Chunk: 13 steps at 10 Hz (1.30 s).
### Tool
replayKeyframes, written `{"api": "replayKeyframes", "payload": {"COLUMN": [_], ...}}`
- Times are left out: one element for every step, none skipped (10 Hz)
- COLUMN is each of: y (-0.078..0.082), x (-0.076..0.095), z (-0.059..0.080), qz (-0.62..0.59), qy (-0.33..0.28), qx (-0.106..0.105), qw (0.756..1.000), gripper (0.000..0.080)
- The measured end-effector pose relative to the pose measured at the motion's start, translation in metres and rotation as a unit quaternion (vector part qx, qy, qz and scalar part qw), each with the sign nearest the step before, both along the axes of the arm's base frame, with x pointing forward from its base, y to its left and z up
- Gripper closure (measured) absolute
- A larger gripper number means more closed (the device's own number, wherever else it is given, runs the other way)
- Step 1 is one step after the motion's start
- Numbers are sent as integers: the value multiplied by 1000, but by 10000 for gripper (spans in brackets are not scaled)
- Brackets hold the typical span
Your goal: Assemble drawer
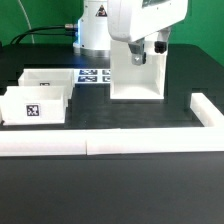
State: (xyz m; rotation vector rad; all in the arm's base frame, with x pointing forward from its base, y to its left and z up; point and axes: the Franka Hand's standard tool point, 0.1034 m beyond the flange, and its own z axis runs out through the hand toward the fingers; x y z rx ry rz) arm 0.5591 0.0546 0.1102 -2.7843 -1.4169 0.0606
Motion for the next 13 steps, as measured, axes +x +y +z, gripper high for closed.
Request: {"api": "replayKeyframes", "payload": {"y": [0, 0, 0, 0, 0, 0, 0, 1, 3, 6, 10, 11, 9], "x": [0, 0, 0, 0, 0, 0, -1, -9, -28, -42, -49, -54, -55], "z": [0, 0, 0, 0, 0, 0, 0, 2, 5, 6, 10, 16, 21], "qz": [0, 0, 0, 0, 0, 0, -2, -47, -96, -132, -161, -170, -170], "qy": [0, 0, 0, 0, 0, 0, -1, -15, -19, -15, -13, -10, -6], "qx": [0, 0, 0, 0, 0, 0, 0, 1, -1, -5, -7, -10, -12], "qw": [1000, 1000, 1000, 1000, 1000, 1000, 1000, 999, 995, 991, 987, 985, 985], "gripper": [150, 150, 150, 150, 150, 150, 150, 150, 150, 150, 150, 150, 150]}}
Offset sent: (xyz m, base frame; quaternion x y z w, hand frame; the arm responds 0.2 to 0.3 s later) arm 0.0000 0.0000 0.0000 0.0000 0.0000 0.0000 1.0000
